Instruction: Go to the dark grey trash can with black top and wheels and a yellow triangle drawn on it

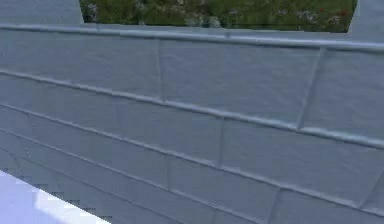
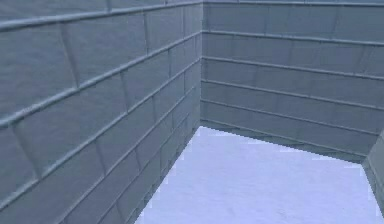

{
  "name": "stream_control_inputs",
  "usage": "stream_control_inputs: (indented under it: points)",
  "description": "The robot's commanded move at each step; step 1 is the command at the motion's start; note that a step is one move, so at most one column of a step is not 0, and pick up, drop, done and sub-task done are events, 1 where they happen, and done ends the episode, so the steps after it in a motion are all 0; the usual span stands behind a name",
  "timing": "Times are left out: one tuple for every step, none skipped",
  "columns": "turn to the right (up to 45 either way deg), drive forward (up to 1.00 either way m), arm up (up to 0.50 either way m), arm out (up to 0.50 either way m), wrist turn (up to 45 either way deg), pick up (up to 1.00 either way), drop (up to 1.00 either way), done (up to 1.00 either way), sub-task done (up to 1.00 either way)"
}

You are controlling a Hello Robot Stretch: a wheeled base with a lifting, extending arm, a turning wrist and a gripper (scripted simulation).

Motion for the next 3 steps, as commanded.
stream_control_inputs:
  points:
    - [0.0,0.5,0.0,0.0,0.0,0.0,0.0,0.0,0.0]
    - [-3.0,0.0,0.0,0.0,0.0,0.0,0.0,0.0,0.0]
    - [0.0,0.1,0.0,0.0,0.0,0.0,0.0,0.0,0.0]
